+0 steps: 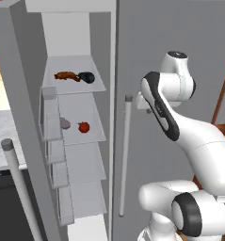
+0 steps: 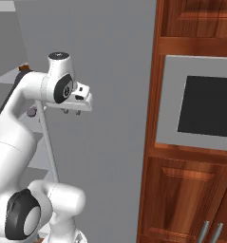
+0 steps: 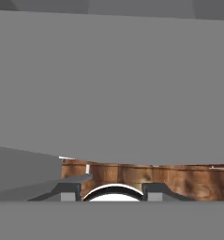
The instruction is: Take the eggplant and chicken drumstick from the highest rack and move them to the second highest rack where the eggplant and bell pepper are located, to maximize freezer space. Close the freezer door after rearranging.
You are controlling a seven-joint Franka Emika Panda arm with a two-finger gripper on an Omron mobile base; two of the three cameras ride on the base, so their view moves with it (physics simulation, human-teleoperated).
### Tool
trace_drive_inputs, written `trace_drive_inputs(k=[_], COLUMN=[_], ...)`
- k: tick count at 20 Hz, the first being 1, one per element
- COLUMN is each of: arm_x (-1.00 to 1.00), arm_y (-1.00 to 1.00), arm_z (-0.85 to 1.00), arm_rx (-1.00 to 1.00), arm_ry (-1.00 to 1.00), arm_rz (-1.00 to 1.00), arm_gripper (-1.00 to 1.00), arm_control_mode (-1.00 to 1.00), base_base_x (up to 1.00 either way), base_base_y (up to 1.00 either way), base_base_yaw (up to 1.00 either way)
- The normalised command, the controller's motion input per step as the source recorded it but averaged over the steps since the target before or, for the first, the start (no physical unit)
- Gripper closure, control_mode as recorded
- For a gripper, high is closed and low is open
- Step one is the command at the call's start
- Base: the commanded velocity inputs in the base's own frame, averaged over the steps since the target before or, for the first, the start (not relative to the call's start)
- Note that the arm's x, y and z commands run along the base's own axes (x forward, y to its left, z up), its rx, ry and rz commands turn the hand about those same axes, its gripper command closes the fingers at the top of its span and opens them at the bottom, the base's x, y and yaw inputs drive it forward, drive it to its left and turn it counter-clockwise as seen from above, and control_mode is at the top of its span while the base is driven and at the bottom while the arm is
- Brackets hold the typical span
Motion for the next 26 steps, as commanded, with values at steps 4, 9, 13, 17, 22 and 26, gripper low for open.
trace_drive_inputs(k=[4,9,13,17,22,26], arm_x=[-0.05,-0.06,0.00,0.00,0.00,0.00], arm_y=[0.01,0.00,0.00,0.00,0.00,0.00], arm_z=[0.00,0.00,0.00,0.00,0.00,0.00], arm_rx=[0.00,0.00,0.00,0.00,0.00,0.00], arm_ry=[-0.03,-0.06,0.00,0.00,0.00,0.00], arm_rz=[0.00,-0.03,0.00,0.00,0.00,0.00], arm_gripper=[-1.00,-1.00,-1.00,-1.00,-1.00,-1.00], arm_control_mode=[-1.00,1.00,1.00,1.00,1.00,1.00], base_base_x=[0.00,-0.56,-0.34,0.17,0.22,0.36], base_base_y=[0.00,0.01,0.08,0.28,0.29,0.31], base_base_yaw=[0.00,0.00,0.24,0.28,0.27,0.15])
